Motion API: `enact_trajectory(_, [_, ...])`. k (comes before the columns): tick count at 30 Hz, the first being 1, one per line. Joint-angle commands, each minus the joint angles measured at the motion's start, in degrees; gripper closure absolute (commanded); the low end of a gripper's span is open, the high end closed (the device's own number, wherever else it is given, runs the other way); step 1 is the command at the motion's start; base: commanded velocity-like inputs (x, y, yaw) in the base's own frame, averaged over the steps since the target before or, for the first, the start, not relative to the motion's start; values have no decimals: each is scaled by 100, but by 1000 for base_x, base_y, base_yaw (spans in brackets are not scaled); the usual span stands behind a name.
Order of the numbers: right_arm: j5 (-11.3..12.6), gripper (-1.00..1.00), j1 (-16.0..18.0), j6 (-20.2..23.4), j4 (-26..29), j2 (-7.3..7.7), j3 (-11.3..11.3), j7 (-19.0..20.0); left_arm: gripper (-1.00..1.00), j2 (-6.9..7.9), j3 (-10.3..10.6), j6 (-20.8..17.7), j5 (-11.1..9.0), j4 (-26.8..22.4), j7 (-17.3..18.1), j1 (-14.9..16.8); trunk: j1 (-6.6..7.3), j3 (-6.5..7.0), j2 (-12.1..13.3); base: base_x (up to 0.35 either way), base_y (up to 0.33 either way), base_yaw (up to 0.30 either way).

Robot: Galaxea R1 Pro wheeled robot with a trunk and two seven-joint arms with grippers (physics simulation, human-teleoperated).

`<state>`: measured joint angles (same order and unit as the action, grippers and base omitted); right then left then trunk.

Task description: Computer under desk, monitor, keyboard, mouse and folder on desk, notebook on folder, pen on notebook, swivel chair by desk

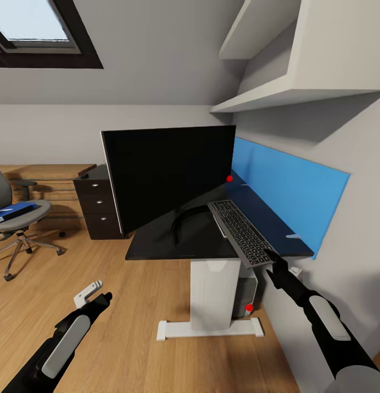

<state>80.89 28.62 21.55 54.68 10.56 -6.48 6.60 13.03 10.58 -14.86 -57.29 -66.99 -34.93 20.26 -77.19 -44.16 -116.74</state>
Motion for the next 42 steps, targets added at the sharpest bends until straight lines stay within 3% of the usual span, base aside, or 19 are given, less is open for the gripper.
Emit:
enact_trajectory(1, [24, -100, 3, 33, -1, -1, -8, 8, -100, 6, 14, -8, -28, -8, -41, 4, 1, -6, -3, -19, 0, 0])
enact_trajectory(20, [10, -100, 3, 34, -1, -10, 14, -1, -100, 7, 14, -8, -28, 5, -41, 4, 1, -6, -3, -3, 0, 0])
enact_trajectory(21, [-1, 100, 3, 34, -1, -10, 14, -4, -100, 7, 14, -8, -28, 5, -41, 4, 1, -6, -3, 0, 0, 0])
enact_trajectory(42, [-117, 100, 3, 42, 7, -10, 6, -36, -100, -2, 14, -8, -28, 55, -38, 4, 1, -6, -3, 0, 0, 0])
